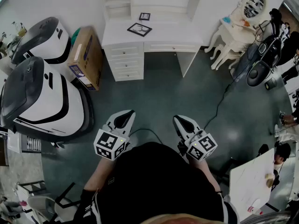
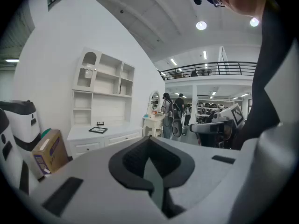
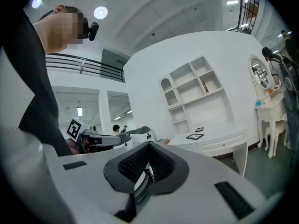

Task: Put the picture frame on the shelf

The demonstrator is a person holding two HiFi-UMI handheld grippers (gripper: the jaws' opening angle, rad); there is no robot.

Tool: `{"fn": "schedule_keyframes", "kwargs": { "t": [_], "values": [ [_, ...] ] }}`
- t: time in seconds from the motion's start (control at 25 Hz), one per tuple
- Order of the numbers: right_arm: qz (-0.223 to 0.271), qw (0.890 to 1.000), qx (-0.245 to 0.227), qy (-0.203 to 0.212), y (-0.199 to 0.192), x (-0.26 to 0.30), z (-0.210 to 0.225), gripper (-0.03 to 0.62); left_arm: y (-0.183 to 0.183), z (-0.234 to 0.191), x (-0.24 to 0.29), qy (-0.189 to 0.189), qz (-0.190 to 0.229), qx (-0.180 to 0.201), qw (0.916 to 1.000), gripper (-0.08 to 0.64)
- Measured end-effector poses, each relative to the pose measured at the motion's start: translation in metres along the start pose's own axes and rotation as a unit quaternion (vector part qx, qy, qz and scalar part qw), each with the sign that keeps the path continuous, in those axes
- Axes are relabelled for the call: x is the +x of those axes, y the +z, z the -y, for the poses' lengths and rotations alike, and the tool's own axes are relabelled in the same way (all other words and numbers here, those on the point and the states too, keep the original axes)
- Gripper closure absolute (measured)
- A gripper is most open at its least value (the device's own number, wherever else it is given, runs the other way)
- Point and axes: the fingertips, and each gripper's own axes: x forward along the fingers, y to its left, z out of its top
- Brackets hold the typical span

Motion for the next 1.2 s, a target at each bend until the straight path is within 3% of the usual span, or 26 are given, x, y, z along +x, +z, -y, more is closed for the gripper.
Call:
{"fn": "schedule_keyframes", "kwargs": {
  "t": [0.48,0.68,0.96,1.2],
  "values": [
    [0.015,1.000,0.010,0.021,0.001,-0.042,0.013,0.574,0.011,0.045,0.013,0.011,-0.003,0.013,0.9998,0.552],
    [0.043,0.998,-0.003,0.056,0.014,-0.049,0.010,0.574,0.015,0.053,0.020,0.008,-0.011,0.021,0.9997,0.552],
    [0.031,0.996,-0.003,0.078,0.011,-0.024,0.012,0.571,0.013,0.029,0.041,0.001,-0.010,0.010,0.9999,0.552],
    [0.017,0.997,0.003,0.073,0.013,0.015,0.049,0.569,0.020,-0.009,0.087,-0.011,0.004,-0.001,0.9999,0.552]
  ]
}}
